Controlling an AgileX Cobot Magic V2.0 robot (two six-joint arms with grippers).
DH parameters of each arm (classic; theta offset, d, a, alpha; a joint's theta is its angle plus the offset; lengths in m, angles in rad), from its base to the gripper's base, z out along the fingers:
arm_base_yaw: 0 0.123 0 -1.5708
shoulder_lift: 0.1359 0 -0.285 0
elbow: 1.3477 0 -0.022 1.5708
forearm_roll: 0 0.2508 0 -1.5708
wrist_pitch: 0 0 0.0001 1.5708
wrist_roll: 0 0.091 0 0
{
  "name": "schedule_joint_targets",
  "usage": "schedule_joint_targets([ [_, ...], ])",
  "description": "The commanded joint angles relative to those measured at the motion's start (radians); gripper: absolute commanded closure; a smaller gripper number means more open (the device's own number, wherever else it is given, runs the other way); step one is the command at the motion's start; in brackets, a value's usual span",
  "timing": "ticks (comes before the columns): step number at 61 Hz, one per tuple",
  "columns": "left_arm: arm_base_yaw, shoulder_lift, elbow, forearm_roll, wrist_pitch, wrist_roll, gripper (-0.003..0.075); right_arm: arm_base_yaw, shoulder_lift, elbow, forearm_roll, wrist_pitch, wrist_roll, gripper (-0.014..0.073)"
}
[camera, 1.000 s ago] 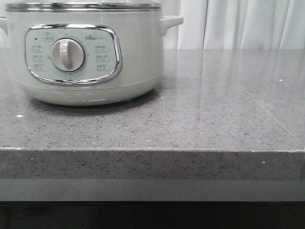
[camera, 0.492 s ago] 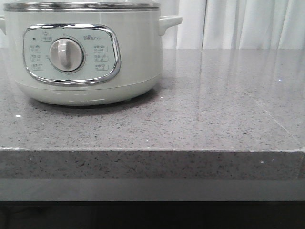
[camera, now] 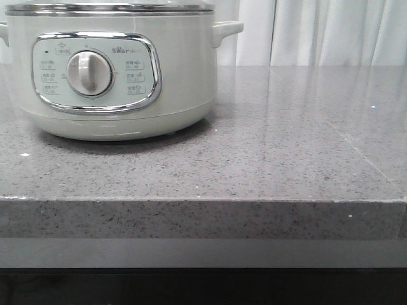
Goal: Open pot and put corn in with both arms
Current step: 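Release the lid knob and raise the left gripper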
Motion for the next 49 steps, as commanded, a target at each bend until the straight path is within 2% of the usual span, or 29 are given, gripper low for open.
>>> schedule_joint_targets([
  [1, 0.0, -0.132, 0.076, -0.014, -0.092, 0.001, 0.0738, 0.002, 0.006, -0.027, -0.004, -0.081, -0.008, 0.0662],
  [12, 0.0, -0.374, 0.219, -0.014, -0.087, 0.001, 0.0738, 0.002, 0.006, -0.027, -0.004, -0.081, -0.008, 0.0662],
  [22, 0.0, -0.496, 0.275, -0.014, -0.087, 0.001, 0.0738, 0.002, 0.006, -0.027, -0.004, -0.081, -0.008, 0.0662],
  [49, 0.0, -0.512, 0.373, -0.014, -0.087, 0.001, 0.0738, 0.002, 0.006, -0.027, -0.004, -0.081, -0.008, 0.0662],
])
